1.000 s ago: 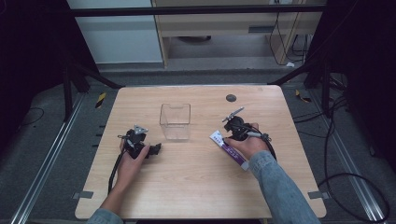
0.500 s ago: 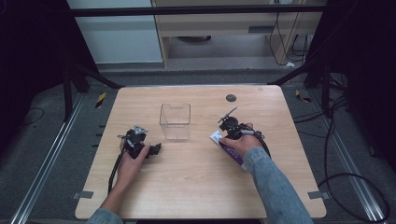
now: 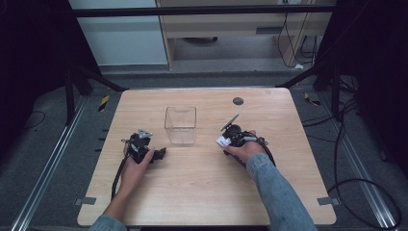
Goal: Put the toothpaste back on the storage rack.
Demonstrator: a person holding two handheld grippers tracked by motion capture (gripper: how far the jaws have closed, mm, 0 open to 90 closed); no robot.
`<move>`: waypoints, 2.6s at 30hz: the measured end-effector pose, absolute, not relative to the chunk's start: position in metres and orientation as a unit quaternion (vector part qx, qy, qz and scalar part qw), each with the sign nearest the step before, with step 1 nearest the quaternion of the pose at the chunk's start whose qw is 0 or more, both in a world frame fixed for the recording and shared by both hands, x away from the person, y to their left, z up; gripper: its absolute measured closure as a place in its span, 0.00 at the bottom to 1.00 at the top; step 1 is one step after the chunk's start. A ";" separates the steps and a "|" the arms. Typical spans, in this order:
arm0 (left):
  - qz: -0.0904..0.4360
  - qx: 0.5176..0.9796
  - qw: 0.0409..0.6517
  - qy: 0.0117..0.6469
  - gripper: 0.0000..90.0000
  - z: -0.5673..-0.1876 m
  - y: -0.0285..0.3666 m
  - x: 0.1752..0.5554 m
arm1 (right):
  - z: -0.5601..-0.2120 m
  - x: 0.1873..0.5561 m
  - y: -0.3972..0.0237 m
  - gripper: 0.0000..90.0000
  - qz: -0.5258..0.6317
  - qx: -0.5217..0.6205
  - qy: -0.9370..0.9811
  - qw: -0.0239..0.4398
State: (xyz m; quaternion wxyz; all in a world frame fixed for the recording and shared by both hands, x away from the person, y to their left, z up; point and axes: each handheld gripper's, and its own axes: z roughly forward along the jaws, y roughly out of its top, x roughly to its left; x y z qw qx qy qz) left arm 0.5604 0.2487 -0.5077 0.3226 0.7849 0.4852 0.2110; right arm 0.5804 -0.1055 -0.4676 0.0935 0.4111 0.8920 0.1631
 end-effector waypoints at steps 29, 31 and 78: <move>0.211 0.785 0.322 0.485 0.00 -0.508 0.249 0.561 | -0.471 0.579 -0.106 0.63 0.163 0.416 0.891 0.081; 0.211 0.785 0.322 0.485 0.00 -0.508 0.249 0.561 | -0.471 0.579 -0.106 0.63 0.162 0.416 0.891 0.080; 0.211 0.785 0.322 0.485 0.00 -0.508 0.249 0.561 | -0.378 0.560 -0.113 0.88 0.393 0.413 0.802 0.177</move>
